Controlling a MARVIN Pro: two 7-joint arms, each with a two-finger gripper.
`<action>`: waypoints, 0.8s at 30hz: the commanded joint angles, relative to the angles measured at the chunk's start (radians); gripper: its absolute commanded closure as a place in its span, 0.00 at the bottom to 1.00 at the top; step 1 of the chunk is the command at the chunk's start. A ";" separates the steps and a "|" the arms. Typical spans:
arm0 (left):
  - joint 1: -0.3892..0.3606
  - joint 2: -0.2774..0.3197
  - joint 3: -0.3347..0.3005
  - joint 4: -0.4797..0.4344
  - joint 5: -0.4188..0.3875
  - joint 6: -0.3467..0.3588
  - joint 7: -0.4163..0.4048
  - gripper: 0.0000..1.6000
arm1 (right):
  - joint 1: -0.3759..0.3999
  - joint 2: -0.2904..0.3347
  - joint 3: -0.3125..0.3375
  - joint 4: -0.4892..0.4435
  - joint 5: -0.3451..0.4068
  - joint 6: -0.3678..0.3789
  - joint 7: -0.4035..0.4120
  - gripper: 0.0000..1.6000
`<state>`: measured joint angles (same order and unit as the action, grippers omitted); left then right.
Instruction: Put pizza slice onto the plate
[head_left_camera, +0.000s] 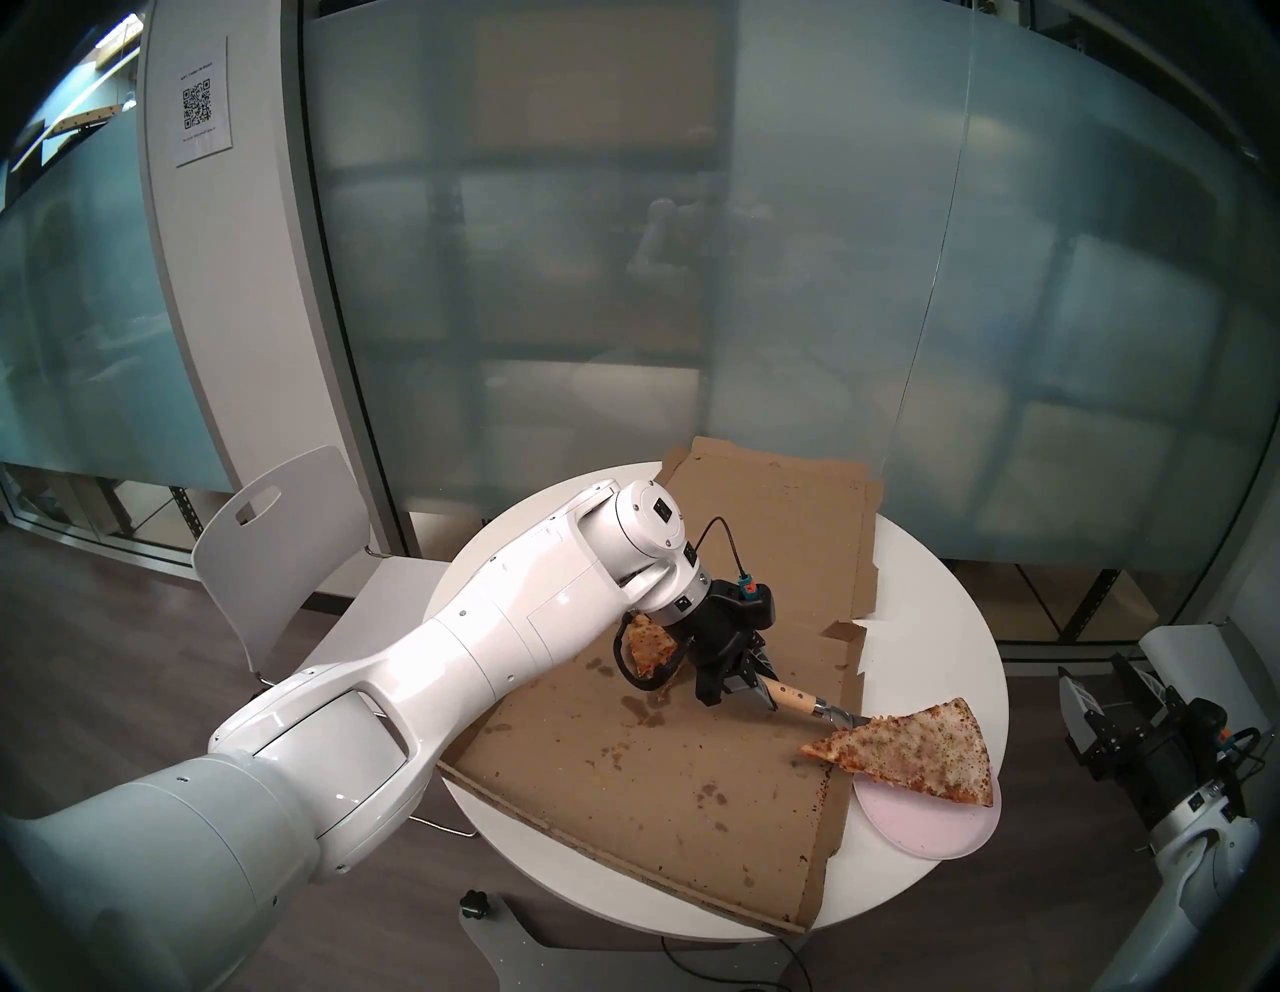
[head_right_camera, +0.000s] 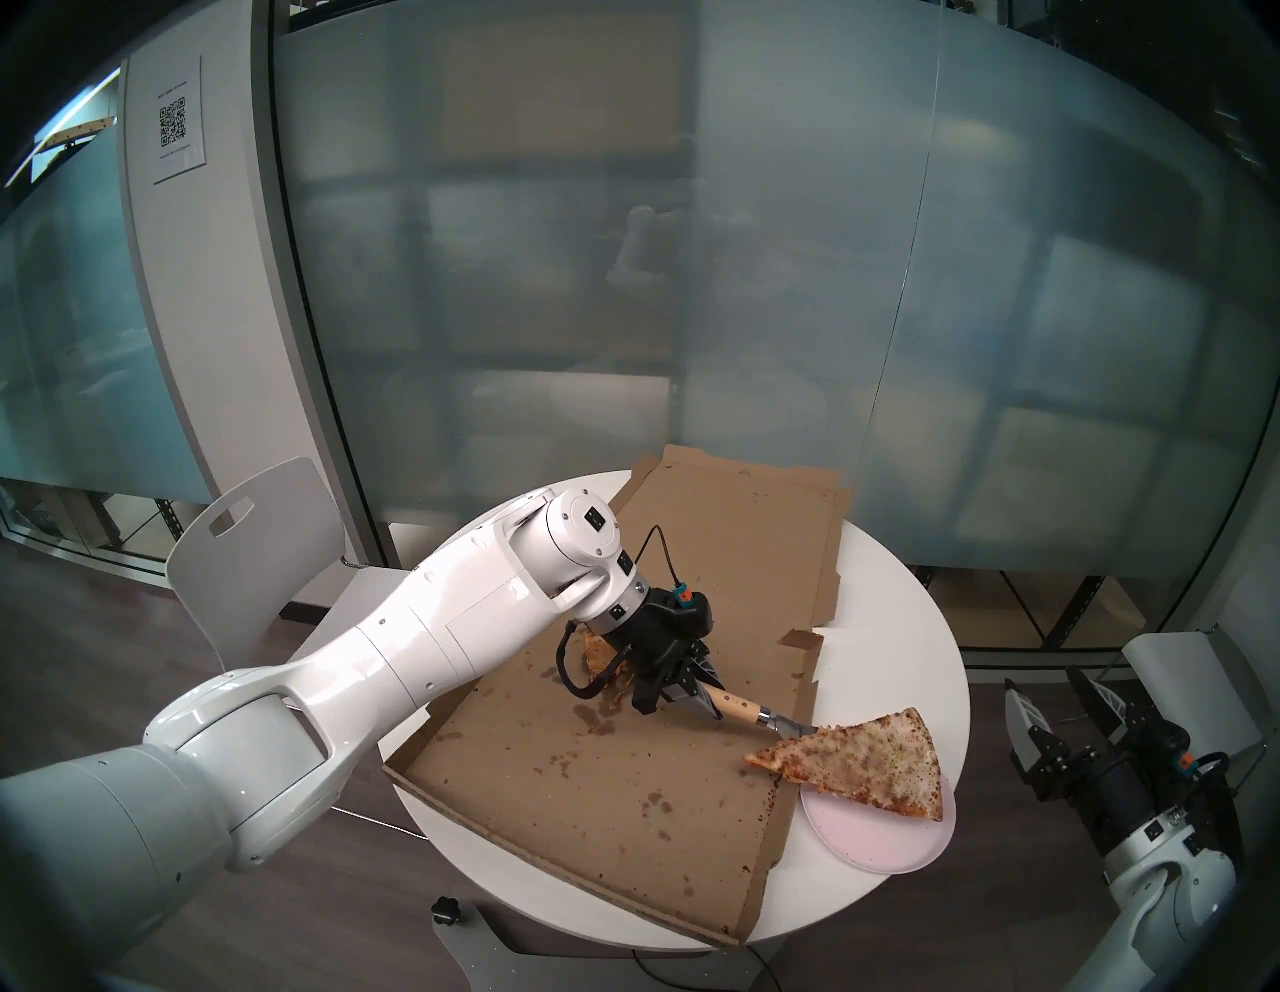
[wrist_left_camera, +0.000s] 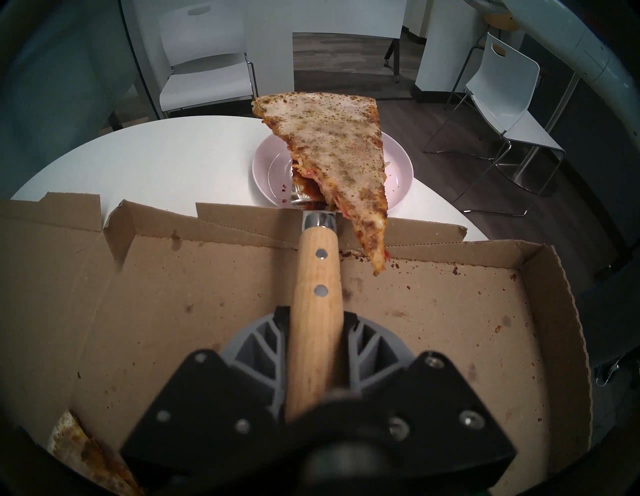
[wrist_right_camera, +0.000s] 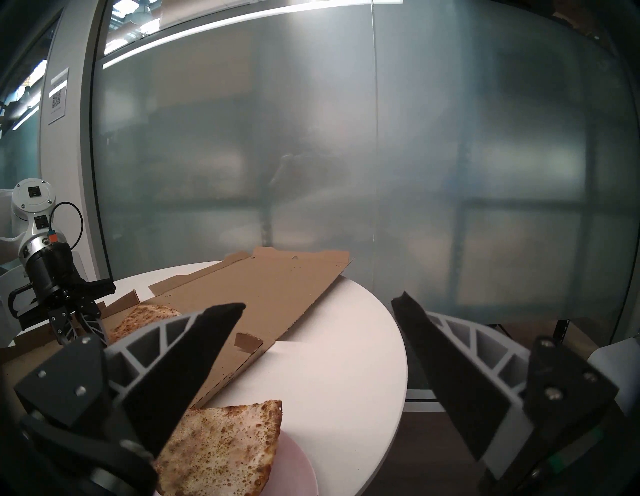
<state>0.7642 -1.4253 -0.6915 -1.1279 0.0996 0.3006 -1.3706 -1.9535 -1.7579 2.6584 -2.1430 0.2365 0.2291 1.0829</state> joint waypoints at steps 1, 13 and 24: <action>-0.020 -0.026 0.004 -0.021 0.000 0.000 -0.005 1.00 | 0.010 0.005 -0.002 -0.012 0.016 0.003 -0.002 0.00; -0.027 -0.061 0.016 0.001 0.021 0.006 0.013 1.00 | 0.011 0.004 0.015 -0.008 0.025 0.005 0.000 0.00; -0.049 -0.090 0.031 0.037 0.047 0.013 0.041 1.00 | 0.009 0.002 0.026 -0.003 0.034 0.005 -0.001 0.00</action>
<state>0.7516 -1.4770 -0.6597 -1.0943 0.1396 0.3077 -1.3378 -1.9467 -1.7563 2.6856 -2.1349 0.2519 0.2330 1.0847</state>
